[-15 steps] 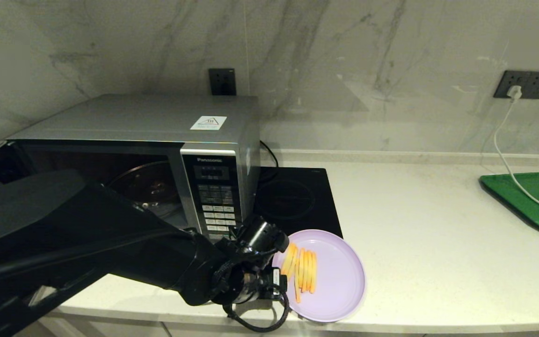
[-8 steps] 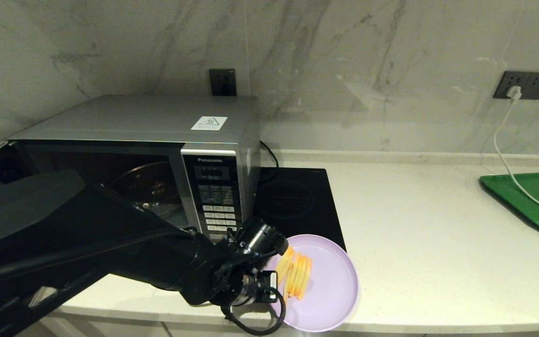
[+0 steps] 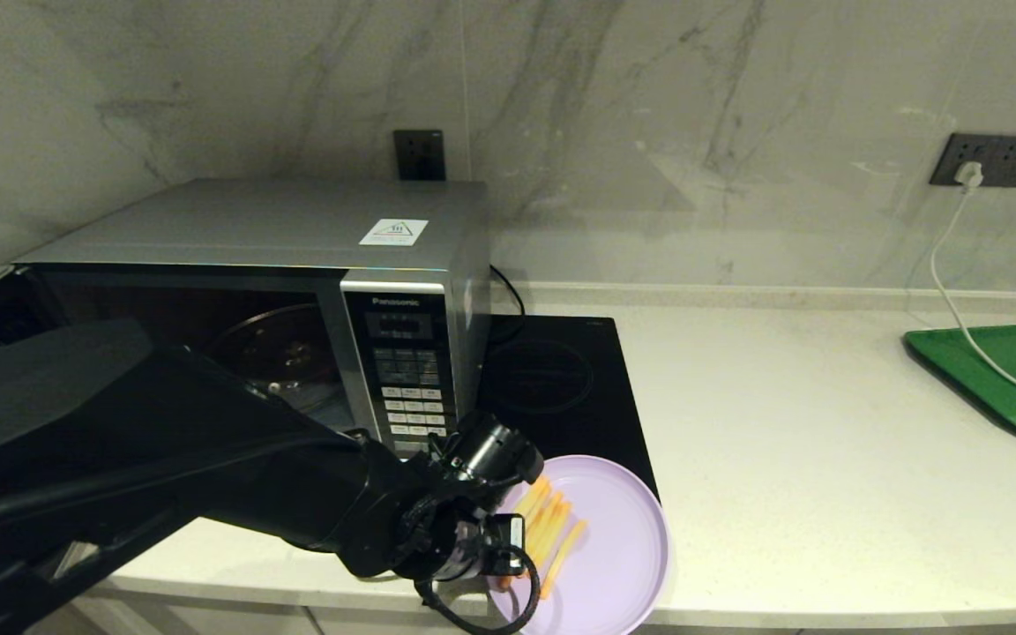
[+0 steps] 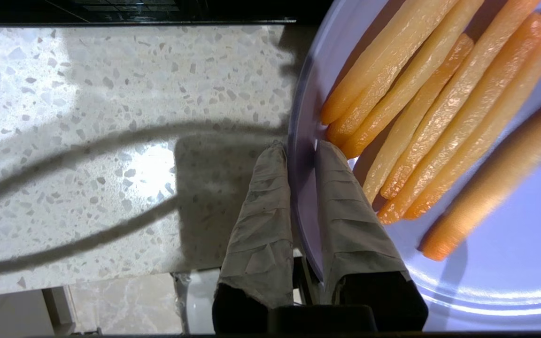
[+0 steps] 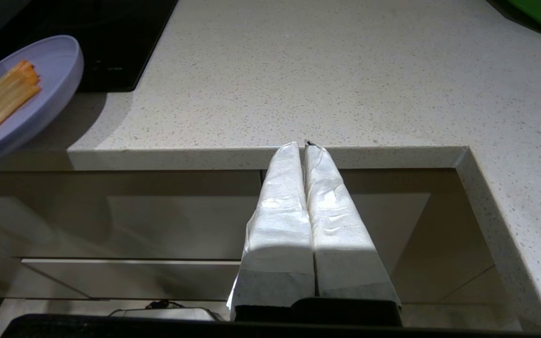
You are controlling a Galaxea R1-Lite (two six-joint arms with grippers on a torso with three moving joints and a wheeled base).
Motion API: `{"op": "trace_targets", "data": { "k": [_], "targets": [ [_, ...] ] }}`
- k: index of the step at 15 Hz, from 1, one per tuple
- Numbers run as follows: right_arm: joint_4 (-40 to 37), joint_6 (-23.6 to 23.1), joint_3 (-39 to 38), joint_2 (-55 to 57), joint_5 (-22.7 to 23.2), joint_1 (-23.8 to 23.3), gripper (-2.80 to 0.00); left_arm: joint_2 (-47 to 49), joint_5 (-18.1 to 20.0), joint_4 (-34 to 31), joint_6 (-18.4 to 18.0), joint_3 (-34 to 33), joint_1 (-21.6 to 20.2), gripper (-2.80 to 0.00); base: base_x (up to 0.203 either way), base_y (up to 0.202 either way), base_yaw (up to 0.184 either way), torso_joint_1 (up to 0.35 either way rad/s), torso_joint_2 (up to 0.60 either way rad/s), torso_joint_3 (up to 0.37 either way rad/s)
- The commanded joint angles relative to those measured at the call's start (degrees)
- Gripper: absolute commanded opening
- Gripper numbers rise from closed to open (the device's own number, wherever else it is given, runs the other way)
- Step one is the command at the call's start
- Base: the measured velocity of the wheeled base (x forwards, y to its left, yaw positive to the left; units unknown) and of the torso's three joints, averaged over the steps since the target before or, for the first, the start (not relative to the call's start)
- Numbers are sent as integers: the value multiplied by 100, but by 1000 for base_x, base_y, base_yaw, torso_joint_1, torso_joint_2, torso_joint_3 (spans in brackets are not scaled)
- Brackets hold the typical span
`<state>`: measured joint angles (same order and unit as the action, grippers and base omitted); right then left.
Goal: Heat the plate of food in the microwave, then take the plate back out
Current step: Put the plate in the microwave oven
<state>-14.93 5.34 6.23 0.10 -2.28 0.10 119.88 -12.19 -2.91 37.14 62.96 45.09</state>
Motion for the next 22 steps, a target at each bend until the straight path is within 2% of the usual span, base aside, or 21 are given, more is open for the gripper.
{"op": "trace_targets", "data": {
  "k": [1,4,7,13,18,22],
  "targets": [
    [-10,2,-6,-1,-1,-1,-280,-208,1,8,21,-16,0,-280,0,0,0,0,0,0],
    [-10,2,-1,-1,-1,-1,-280,-379,164,17,75,-145,-1,-280,0,0,0,0,0,0],
    [-10,2,1,-1,-1,-1,-280,-626,751,19,399,-179,-40,-280,0,0,0,0,0,0],
    [-10,2,-1,-1,-1,-1,-280,-641,1143,33,460,-212,-405,-280,0,0,0,0,0,0],
    [-10,2,1,-1,-1,-1,-280,-974,1898,62,643,-519,-760,-280,0,0,0,0,0,0],
    [-10,2,-4,-1,-1,2,-280,-1245,1975,94,636,-967,-1129,-280,0,0,0,0,0,0]
  ]
}}
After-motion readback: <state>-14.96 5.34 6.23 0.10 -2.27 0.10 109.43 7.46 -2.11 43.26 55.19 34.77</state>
